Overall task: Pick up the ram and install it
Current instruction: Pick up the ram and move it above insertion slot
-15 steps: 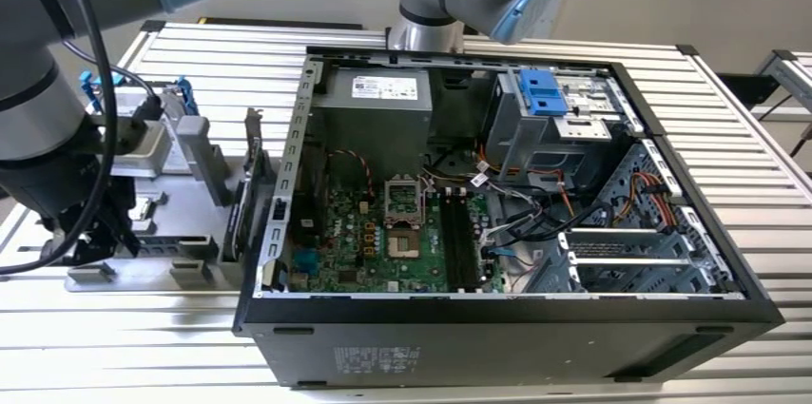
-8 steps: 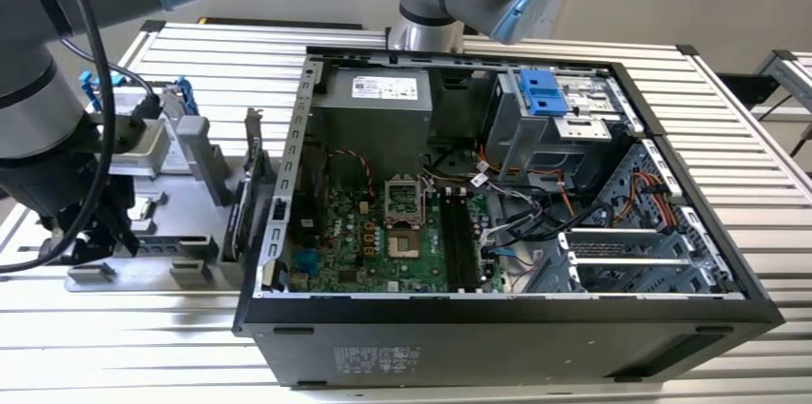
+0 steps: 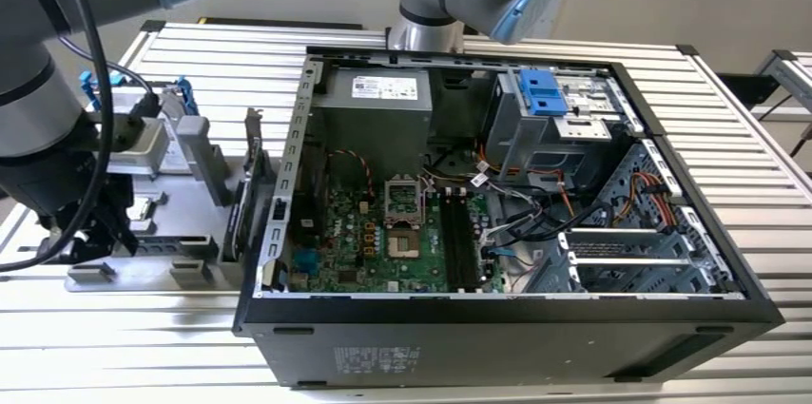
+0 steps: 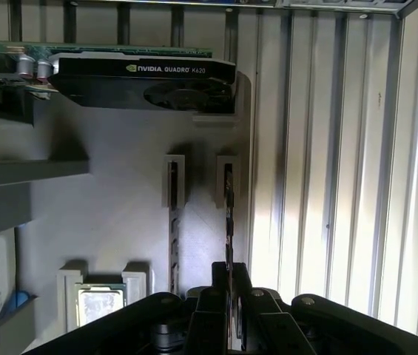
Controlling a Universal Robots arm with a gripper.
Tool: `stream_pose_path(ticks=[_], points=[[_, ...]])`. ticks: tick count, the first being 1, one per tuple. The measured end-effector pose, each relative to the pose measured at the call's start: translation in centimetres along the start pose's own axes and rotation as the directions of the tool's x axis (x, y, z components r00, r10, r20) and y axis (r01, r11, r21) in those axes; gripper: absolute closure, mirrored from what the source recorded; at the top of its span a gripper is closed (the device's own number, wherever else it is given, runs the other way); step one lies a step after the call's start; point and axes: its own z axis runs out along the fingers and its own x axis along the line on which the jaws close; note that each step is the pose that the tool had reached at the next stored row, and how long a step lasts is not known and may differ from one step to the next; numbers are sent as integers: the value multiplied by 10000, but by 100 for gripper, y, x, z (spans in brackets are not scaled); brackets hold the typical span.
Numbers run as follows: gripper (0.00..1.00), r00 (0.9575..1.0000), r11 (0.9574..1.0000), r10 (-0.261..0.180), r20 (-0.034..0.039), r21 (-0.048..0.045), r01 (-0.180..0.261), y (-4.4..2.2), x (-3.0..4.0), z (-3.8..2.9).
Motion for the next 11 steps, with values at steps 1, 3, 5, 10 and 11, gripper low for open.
stream_pose_path(ticks=[1,3,5,10,11], points=[[100,10000,10000,0,0,0,0,-1,0,-2],[100,10000,10000,0,0,0,0,-1,0,-6],[100,10000,10000,0,0,1,0,-3,0,-11],[100,10000,10000,0,1,1,0,-5,0,-24],[100,10000,10000,0,1,1,0,-6,0,-27]])
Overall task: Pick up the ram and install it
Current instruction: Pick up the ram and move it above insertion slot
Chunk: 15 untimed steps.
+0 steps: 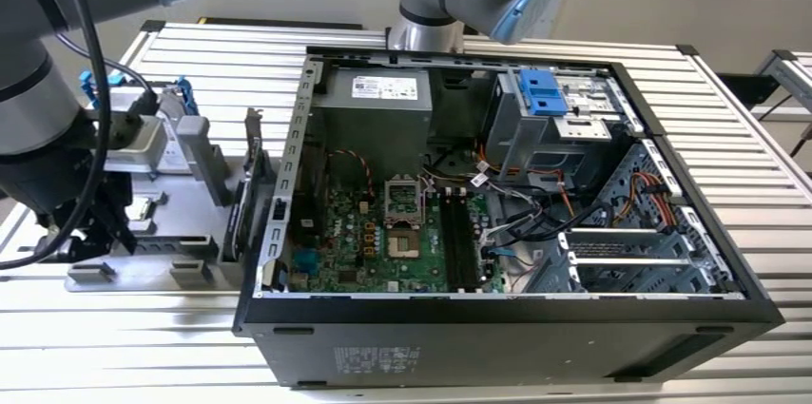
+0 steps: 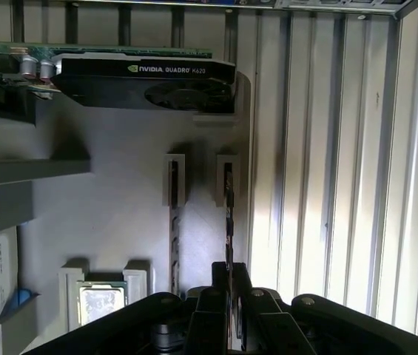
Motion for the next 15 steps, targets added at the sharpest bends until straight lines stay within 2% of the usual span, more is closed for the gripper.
stream_pose_path(ticks=[15], points=[[100,10000,10000,1,-1,-2,-1,-9,0,-45]])
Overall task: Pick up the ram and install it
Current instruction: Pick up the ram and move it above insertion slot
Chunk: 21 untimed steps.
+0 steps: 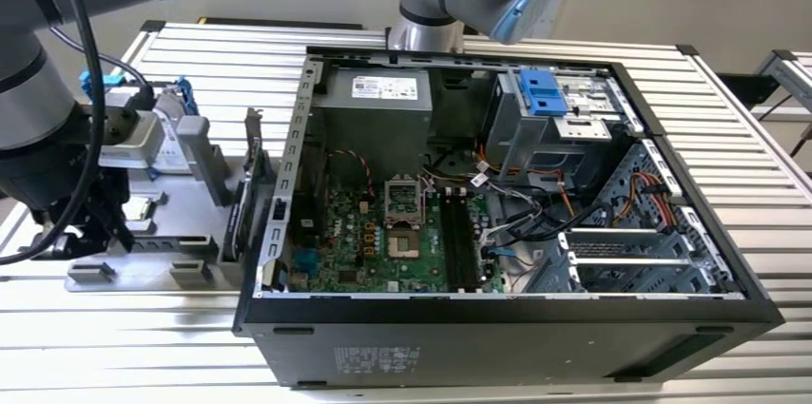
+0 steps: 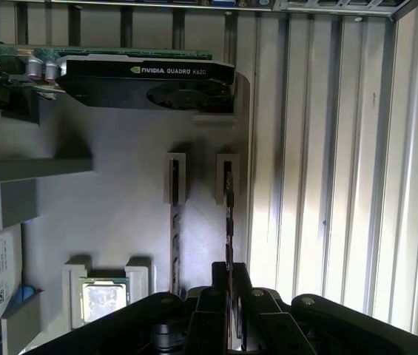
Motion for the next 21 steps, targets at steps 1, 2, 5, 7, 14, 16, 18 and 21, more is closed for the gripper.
stream_pose_path(ticks=[1,2,5,7,14,16,18,21], points=[[100,10000,10000,0,1,1,0,-1,0,-3],[100,10000,10000,1,1,1,-1,-2,0,-6],[100,10000,10000,1,1,0,-1,-4,0,-14],[100,10000,10000,1,1,-1,-1,-6,0,-18],[100,10000,10000,2,1,-1,-2,-12,0,-35],[100,10000,10000,2,0,-2,-2,-14,0,-40],[100,10000,10000,3,1,-2,-3,-16,0,-45],[100,10000,10000,3,0,-3,-3,-19,0,-51]])
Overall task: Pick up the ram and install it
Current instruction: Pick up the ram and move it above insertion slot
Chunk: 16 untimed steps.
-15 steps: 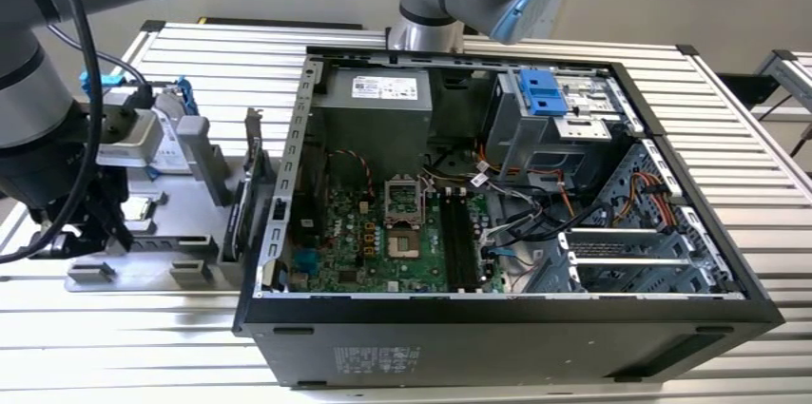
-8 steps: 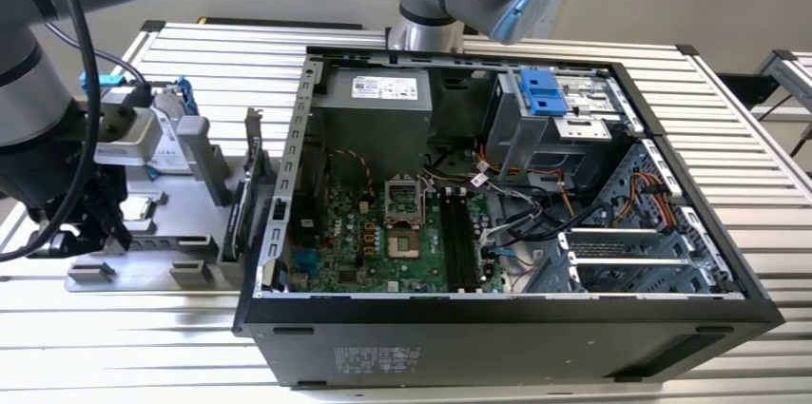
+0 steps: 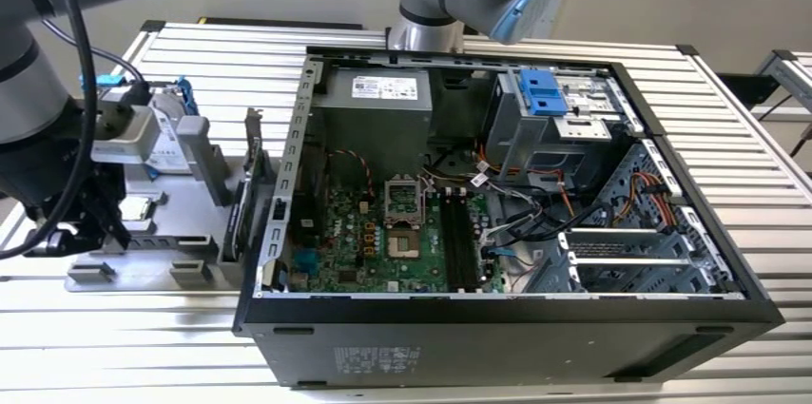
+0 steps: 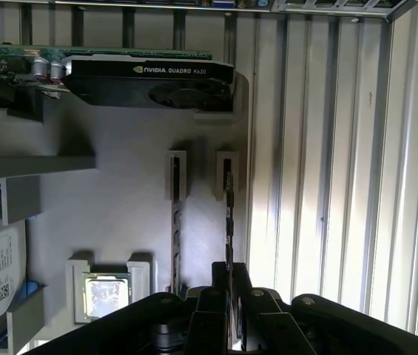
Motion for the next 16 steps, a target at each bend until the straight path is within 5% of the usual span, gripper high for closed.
stream_pose_path(ticks=[16], points=[[100,10000,10000,4,1,-4,-4,-17,0,-31]])
